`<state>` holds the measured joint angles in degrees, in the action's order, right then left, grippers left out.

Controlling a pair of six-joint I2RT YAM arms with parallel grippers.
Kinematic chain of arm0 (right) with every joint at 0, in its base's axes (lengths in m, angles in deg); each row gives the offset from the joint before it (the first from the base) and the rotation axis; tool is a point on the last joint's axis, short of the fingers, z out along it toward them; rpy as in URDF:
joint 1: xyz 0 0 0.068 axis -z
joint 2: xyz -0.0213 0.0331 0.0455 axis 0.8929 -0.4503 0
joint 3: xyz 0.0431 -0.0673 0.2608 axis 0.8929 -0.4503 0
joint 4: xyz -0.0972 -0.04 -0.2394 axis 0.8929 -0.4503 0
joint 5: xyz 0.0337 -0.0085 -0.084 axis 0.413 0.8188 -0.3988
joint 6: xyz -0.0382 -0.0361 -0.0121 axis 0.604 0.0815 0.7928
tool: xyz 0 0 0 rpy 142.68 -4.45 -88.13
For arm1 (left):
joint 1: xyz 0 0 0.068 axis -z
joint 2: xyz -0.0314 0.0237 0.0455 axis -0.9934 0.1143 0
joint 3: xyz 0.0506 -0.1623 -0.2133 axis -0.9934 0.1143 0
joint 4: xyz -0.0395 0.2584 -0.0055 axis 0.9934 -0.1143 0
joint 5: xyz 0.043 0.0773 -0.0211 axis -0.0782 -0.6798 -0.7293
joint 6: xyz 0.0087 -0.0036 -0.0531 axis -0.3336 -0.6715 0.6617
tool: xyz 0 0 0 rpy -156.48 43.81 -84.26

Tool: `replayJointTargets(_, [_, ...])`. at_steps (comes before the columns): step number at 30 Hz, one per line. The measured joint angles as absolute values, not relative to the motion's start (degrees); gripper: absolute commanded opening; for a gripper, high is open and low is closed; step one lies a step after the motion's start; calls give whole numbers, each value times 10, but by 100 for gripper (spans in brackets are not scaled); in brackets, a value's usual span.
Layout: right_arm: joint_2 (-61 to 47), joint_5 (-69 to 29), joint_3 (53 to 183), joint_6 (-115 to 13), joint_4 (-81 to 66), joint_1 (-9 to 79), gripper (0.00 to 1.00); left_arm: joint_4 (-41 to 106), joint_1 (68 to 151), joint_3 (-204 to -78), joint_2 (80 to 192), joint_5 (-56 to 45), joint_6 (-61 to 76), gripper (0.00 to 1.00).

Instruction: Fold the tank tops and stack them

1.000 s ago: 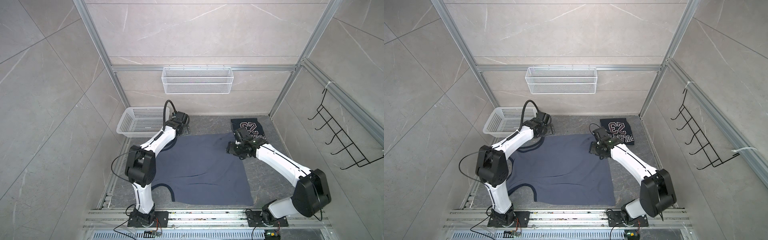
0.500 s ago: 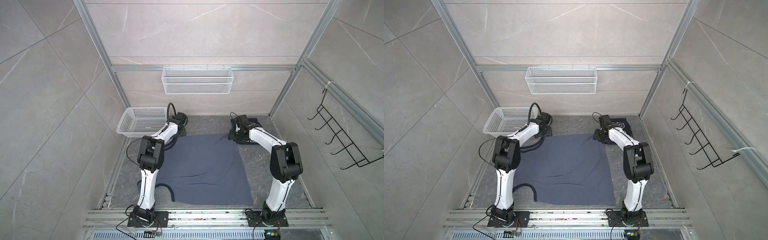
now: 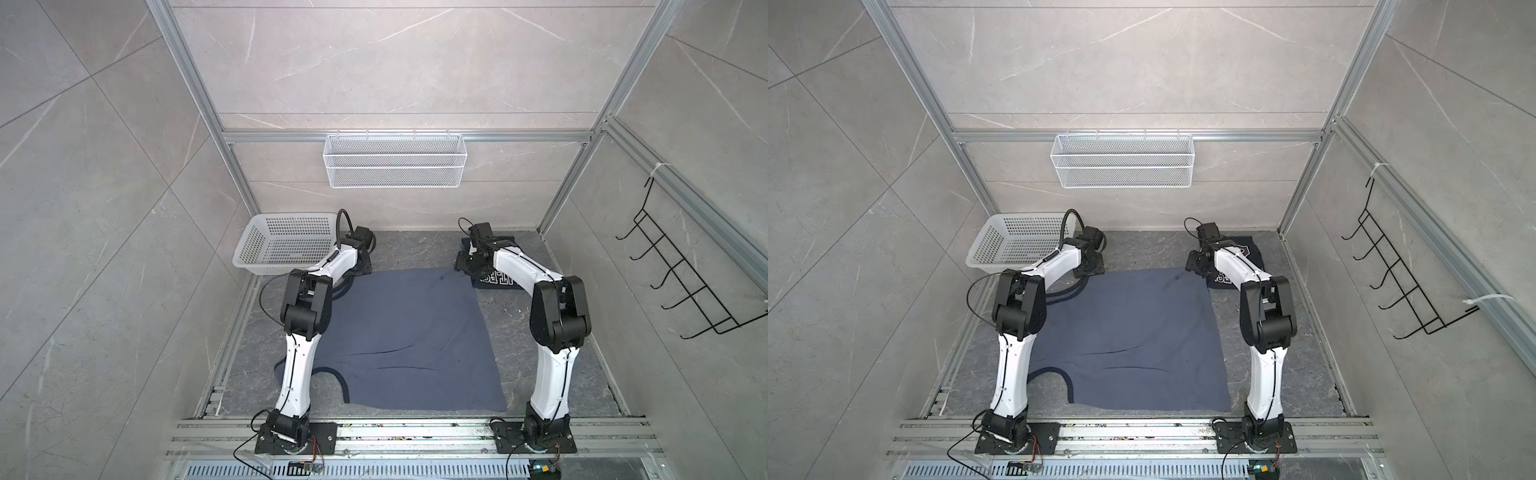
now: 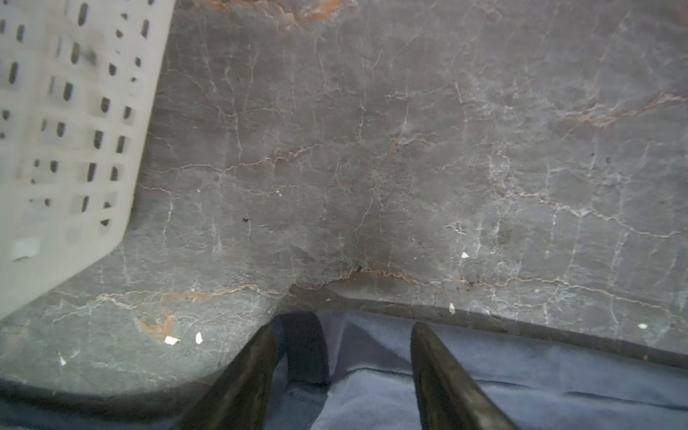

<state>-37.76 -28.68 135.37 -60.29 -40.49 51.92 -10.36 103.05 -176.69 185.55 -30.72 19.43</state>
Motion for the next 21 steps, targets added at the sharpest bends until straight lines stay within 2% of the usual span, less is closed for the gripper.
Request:
replayJointTargets(6, [-404,-290,1380,-602,-408,526,63,-106,1030,-1767,1855,-308,200,16])
replayJointTargets(11, [-430,-295,1410,-594,-418,527,63,-100,1027,-1761,1854,-311,200,0])
replayJointTargets(21, [-500,-295,1505,-579,-447,531,60,-43,990,-1638,1766,-310,204,0])
